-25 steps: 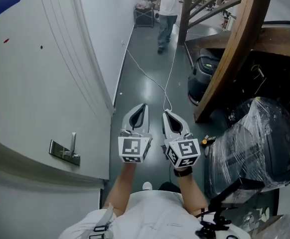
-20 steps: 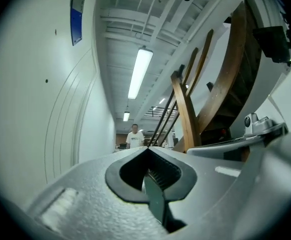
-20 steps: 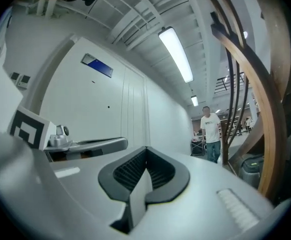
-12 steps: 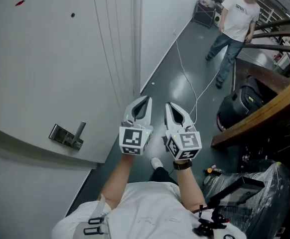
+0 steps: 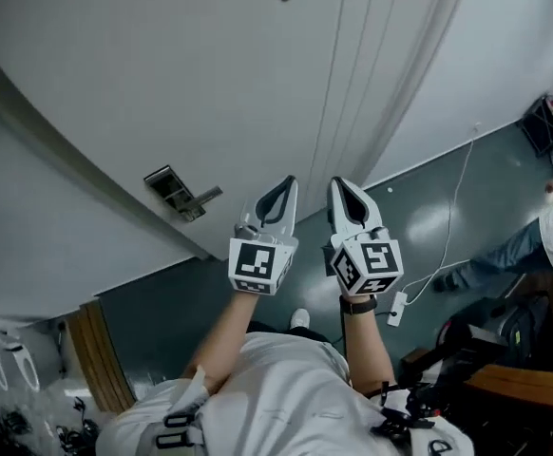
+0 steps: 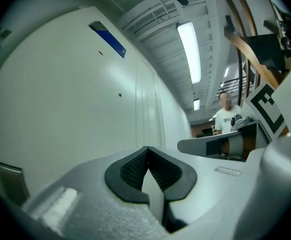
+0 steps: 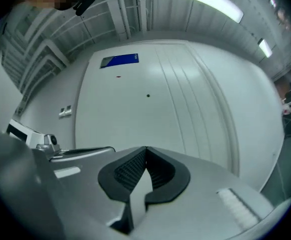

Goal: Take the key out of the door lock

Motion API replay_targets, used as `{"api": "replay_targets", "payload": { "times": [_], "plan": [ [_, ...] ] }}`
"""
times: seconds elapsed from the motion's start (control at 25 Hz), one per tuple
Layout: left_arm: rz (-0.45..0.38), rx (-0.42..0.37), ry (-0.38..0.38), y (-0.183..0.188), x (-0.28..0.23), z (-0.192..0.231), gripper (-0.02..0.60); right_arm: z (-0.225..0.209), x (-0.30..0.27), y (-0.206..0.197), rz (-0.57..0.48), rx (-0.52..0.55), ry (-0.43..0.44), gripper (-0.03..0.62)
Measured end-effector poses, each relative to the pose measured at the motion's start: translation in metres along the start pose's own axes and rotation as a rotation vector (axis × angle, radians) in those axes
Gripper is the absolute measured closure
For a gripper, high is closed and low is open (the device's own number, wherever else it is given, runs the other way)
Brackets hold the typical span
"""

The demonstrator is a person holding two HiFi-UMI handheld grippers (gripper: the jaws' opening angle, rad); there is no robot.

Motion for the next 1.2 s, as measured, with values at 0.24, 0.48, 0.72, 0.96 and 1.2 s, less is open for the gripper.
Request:
{"api": "replay_targets", "payload": {
  "times": [0.24,0.48,0.72,0.96,1.2],
  "plan": [
    [0.016,0.009,0.349,-0.006,0.074,0.082,0.580,0.095,-0.060,-0.014,0.044,0.052,0.345,0.589],
    [0.013,0.052,0.558,-0.016,0.149,0.170,0.580,0.200,-0.104,-0.021,0.068,0.112,0.546,0.588],
    [0.088,0.044,0.648,-0.034,0.194,0.211,0.580,0.234,-0.105,-0.036,0.109,0.129,0.610,0.588],
    [0.135,0.110,0.596,-0.061,0.201,0.255,0.579,0.250,-0.118,-0.049,0.147,0.138,0.605,0.588],
    [0.126,0.146,0.550,-0.075,0.186,0.280,0.451,0.247,-0.128,-0.064,0.194,0.154,0.574,0.588]
  ]
}}
Point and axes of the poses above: the fingertips, and each gripper's own axes: x backward along the fingers, z to its left, y out of its top, the point moved 3 cm from there along x, backward along the fingers, and after that the axes turned 10 degrees about z, right-handed, at the moved point
